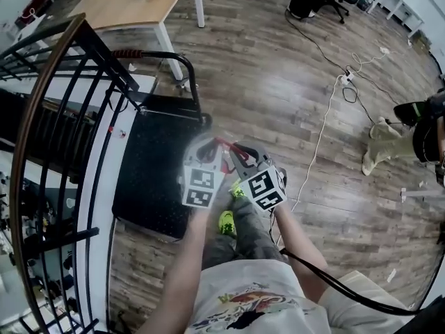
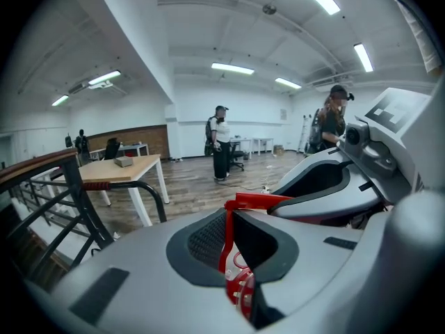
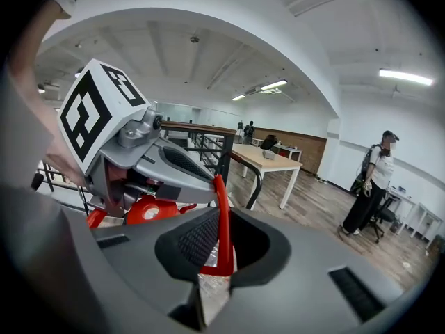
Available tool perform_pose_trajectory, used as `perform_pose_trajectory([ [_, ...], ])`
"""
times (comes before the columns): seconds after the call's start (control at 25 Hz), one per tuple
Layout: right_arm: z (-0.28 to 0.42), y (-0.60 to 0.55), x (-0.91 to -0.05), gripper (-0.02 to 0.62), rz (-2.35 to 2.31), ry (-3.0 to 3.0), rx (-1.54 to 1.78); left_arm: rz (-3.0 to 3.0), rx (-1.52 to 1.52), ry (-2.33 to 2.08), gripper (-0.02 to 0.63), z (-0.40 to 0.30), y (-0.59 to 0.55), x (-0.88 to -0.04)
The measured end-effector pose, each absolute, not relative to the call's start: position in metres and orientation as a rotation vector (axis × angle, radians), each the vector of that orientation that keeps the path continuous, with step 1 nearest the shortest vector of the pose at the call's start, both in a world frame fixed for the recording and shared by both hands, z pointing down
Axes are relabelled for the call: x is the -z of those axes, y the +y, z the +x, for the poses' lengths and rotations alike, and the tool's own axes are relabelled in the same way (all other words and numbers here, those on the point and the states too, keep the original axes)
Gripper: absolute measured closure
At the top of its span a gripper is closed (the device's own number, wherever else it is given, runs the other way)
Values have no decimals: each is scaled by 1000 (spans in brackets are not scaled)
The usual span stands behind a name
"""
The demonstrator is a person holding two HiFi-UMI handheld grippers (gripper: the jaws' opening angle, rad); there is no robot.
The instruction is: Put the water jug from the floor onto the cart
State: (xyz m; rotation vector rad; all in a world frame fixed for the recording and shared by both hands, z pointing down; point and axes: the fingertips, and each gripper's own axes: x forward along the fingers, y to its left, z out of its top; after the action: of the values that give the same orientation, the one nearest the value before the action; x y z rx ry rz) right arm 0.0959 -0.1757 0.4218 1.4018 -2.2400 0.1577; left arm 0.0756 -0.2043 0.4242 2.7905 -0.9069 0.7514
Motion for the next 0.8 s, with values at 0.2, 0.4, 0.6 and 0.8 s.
perform_pose_trajectory([
  [0.2,83,-219,-428,543,1306,-2315,-154,2720,-775,-1033,575,60,-247,-430],
  [0.4,80,-251,-440,543,1177,-2401,-145,2637,-792,-1180,575,54,-276,-441],
  [0.6,79,-281,-446,543,1059,-2450,-113,2562,-777,-1294,575,51,-303,-447],
  [0.8,65,-299,-447,543,984,-2483,-102,2506,-772,-1364,575,35,-320,-449],
])
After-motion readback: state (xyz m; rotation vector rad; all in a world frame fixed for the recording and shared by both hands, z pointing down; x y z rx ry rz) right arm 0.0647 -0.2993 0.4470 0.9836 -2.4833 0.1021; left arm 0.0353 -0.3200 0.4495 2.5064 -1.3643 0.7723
